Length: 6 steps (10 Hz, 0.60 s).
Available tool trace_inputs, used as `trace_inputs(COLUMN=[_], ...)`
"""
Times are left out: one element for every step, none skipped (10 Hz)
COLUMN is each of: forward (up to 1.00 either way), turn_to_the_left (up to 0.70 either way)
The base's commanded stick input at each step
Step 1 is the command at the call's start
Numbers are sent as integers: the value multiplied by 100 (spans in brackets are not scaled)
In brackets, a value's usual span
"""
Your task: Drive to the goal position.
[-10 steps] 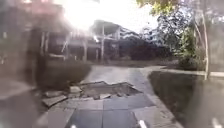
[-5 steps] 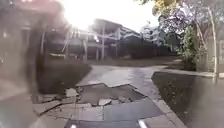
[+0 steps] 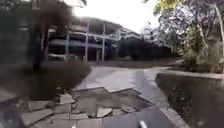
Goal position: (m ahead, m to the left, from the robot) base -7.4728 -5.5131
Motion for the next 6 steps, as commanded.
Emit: trace_inputs(forward=[50, 50, 50, 50, 50, 50], turn_to_the_left=[0, 0, 0, 0, 0, 0])
